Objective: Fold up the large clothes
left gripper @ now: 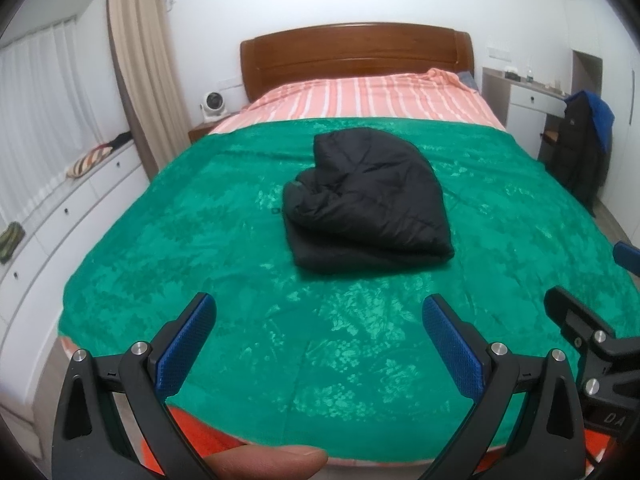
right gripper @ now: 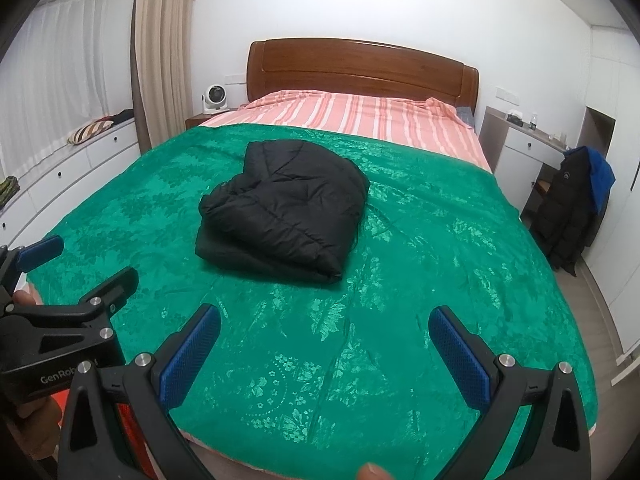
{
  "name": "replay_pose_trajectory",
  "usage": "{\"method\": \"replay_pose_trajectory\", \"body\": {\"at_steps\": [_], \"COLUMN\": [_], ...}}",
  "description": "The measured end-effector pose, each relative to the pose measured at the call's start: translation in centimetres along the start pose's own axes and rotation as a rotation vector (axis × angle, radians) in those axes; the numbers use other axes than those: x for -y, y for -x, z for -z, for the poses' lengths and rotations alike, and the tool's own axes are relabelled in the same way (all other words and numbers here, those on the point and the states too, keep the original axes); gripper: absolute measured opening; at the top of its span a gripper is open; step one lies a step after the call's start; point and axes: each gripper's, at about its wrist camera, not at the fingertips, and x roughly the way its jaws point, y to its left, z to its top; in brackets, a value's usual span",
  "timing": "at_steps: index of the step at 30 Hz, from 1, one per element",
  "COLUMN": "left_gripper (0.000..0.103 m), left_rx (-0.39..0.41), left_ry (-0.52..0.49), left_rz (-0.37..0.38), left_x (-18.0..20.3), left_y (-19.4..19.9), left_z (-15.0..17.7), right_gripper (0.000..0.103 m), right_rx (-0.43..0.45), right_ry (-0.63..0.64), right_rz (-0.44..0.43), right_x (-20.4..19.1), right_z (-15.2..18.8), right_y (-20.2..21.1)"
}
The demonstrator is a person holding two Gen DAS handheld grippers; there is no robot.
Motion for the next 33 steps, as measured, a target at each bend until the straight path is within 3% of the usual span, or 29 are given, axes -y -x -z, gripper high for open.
{"method": "replay_pose_trajectory", "body": {"at_steps": [33], "left_gripper": [0.103], "left_rx": [-0.005], "left_ry": [0.024], "left_rz": [-0.005], "left_x": [-0.34], "left_y": [-0.39], "left_z": [0.44], "right_gripper": [0.103], "right_rx": [-0.018], "right_ry": [0.0], "right_rz": [-0.005], "right_x": [0.05], "right_z": [0.6], "right_y": [-0.42]}}
